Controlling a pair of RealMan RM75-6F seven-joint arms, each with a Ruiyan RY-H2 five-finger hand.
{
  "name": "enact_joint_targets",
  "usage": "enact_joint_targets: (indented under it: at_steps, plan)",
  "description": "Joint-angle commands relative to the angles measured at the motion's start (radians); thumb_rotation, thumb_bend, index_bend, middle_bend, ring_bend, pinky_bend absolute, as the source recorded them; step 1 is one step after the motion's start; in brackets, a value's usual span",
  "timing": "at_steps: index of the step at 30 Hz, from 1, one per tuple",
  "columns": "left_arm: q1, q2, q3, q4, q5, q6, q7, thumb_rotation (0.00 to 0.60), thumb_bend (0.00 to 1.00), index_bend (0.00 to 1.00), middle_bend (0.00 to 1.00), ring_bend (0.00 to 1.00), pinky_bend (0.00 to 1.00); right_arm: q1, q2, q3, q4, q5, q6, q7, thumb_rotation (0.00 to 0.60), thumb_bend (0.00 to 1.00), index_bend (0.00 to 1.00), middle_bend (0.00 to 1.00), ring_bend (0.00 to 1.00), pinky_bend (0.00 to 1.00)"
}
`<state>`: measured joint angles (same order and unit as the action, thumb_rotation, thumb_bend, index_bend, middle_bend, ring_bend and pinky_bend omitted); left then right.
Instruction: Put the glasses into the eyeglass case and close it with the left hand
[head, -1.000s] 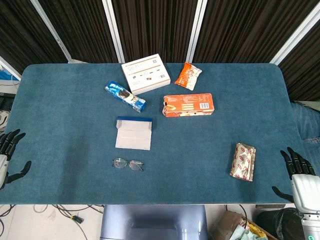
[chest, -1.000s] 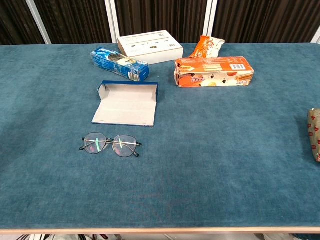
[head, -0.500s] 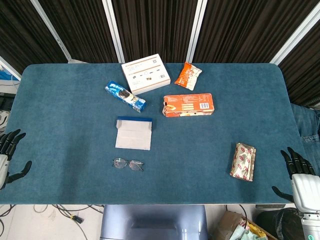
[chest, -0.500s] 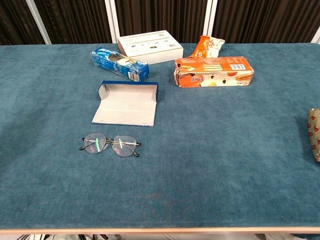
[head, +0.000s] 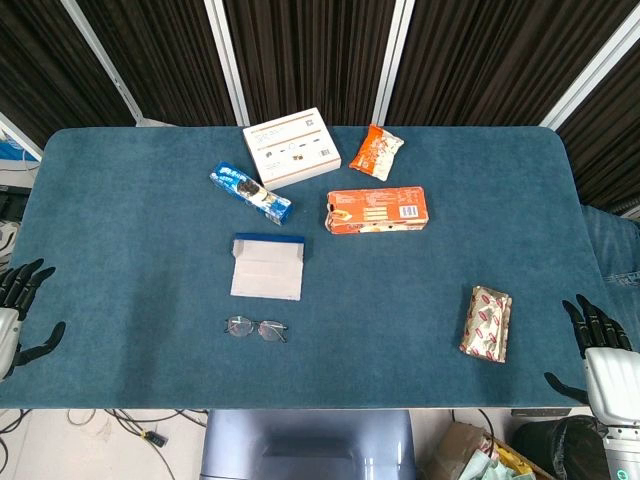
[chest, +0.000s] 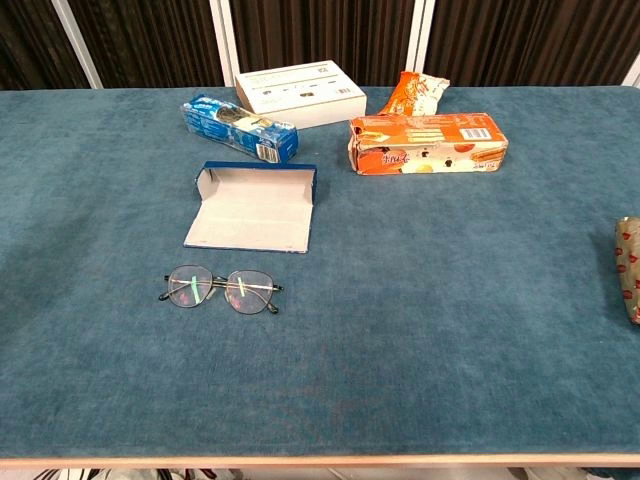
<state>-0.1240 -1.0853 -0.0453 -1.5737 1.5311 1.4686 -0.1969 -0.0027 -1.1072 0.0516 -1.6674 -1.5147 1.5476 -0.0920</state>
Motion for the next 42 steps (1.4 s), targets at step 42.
enact_joint_targets:
  at_steps: [42]
  plan:
    - [-0.663,-0.394,-0.094,-0.187,-0.844,-0.46,0.853,0.6,0.34,0.43,0.05,0.0,0.0,-0.001,-0.001,0.007,-0.018,0.045,-0.024,0.013,0.6,0.12,0.07,0.0,0.1,0.16]
